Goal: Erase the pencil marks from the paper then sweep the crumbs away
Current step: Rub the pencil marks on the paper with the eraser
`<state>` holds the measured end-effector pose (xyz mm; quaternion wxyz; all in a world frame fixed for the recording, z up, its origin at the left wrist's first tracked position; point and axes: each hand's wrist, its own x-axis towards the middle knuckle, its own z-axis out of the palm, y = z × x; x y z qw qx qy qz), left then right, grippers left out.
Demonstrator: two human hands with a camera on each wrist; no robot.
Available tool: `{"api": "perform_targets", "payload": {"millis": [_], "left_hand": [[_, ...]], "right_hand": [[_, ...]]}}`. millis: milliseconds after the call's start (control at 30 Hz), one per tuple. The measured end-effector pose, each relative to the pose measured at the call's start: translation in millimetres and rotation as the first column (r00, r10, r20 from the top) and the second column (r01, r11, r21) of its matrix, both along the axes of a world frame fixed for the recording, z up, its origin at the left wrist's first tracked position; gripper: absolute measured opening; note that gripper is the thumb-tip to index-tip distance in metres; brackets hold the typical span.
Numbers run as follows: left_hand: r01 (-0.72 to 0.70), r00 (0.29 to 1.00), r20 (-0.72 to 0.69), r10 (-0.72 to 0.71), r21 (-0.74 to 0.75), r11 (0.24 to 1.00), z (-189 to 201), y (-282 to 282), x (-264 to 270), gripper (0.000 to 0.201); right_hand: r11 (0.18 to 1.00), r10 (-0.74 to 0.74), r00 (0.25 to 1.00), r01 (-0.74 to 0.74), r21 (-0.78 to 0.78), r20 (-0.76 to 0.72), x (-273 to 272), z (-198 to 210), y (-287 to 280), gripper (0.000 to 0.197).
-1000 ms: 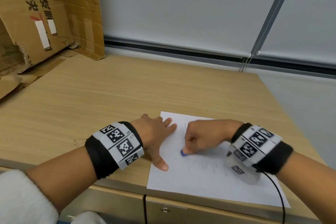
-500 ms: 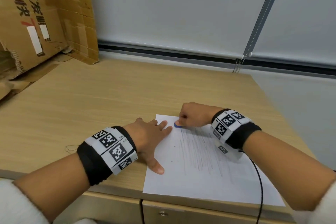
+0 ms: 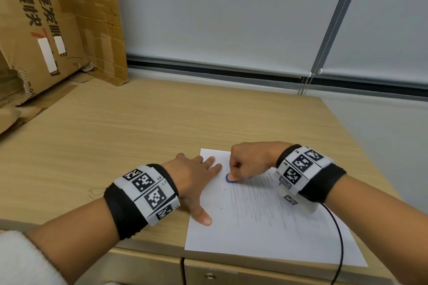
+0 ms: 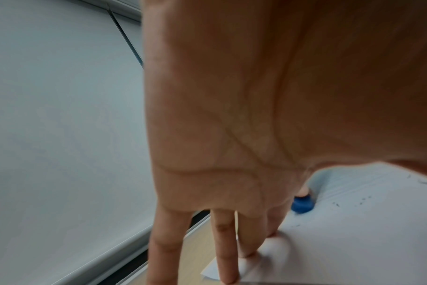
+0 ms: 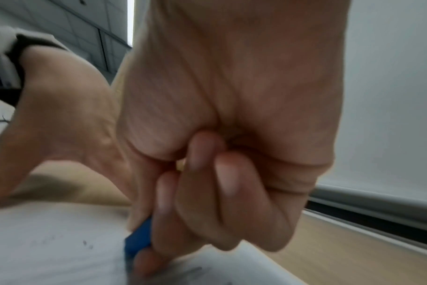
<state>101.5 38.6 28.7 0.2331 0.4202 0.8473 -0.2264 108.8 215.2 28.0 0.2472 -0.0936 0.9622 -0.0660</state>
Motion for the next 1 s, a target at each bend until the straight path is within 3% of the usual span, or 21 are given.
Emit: {"api": "perform_targets", "payload": {"millis": [200,367,533,667,867,1000], "left_hand": [[-0.003,1.0,0.008,0.003,0.002,1.0,1.0,0.3,-0.2,0.125],[0.003,1.0,0.004,-0.003,0.001,1.0,-0.2,0.5,0.0,0.124],[0.002,1.0,0.006,-0.002,0.013,1.0,-0.2,0.6,-0.8,0.124],[0.013,1.0,0.001,-0.013,0.01,1.0,-0.2,0.6,-0.2,0.124],[0.011,1.0,-0.005,-0.011,0.011,1.0,-1.4,1.3,-0.7,0.125],[0.006,1.0,0.005,-0.006,0.016,1.0,-0.4,0.4,0.2,0.125]], "right_hand": [[1.0,-0.009,0.976,0.012,0.013,-0.216,-4.1,-1.3,1.9,0.043],[0.998,0.06,0.998,-0.059,0.03,-0.013,7.9,0.2,1.4,0.04],[0.999,0.028,0.967,-0.016,0.051,-0.252,12.5,-5.6,4.5,0.041],[0.992,0.109,0.984,-0.099,0.079,-0.14,25.1,-0.7,0.4,0.038],[0.99,0.098,0.966,-0.071,0.119,-0.24,23.4,-6.3,0.9,0.038],[0.994,0.108,0.99,-0.106,0.025,-0.09,28.8,-3.5,1.8,0.041]]}}
